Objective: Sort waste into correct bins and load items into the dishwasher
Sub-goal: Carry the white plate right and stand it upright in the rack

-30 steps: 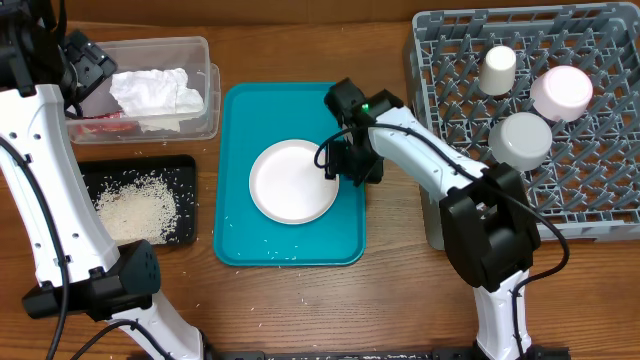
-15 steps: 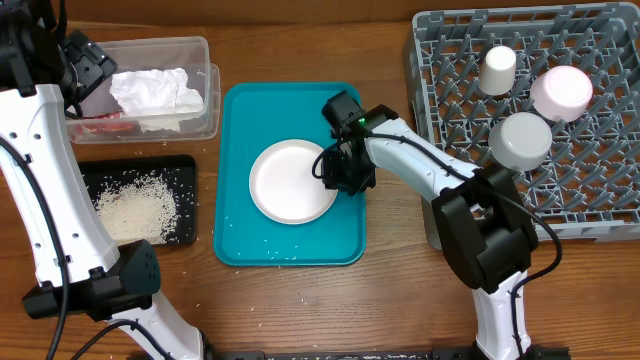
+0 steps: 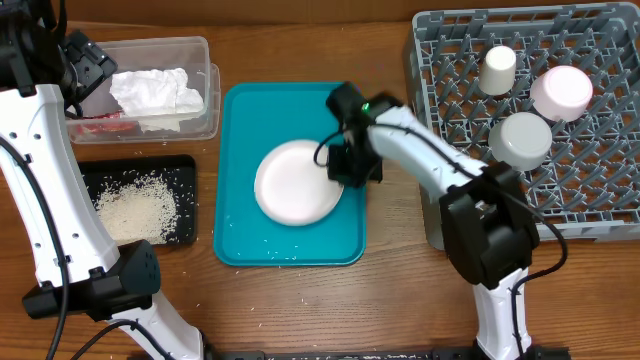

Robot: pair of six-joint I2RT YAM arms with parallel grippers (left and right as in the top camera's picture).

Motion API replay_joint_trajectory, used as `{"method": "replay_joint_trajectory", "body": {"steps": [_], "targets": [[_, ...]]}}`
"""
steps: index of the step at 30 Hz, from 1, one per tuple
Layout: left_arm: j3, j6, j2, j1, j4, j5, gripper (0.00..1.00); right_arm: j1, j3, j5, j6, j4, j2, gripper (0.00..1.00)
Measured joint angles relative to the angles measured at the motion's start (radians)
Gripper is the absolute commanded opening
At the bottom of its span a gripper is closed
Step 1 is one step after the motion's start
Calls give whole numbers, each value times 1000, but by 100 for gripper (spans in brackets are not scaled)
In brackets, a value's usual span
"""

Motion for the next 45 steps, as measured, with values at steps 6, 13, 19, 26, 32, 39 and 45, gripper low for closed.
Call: {"method": "replay_joint_trajectory", "body": {"steps": [6, 13, 19, 26, 32, 39, 45], "targets": [[0, 0, 0, 0, 0, 0, 100, -131, 357, 104, -3, -232, 6, 4], [0, 0, 0, 0, 0, 0, 100, -318, 777, 401, -3, -429, 6, 4], [0, 0, 0, 0, 0, 0, 100, -423, 859, 709, -3, -485, 2, 4], [0, 0, 0, 0, 0, 0, 100, -429, 787, 917, 5, -375, 2, 4], [0, 0, 0, 0, 0, 0, 100, -429, 675, 1035, 11, -243, 3, 4], [0, 0, 0, 0, 0, 0, 100, -427, 542, 1070, 0, -114, 3, 4], [0, 0, 0, 0, 0, 0, 100, -417, 440, 1077, -5, -57, 3, 4]]}}
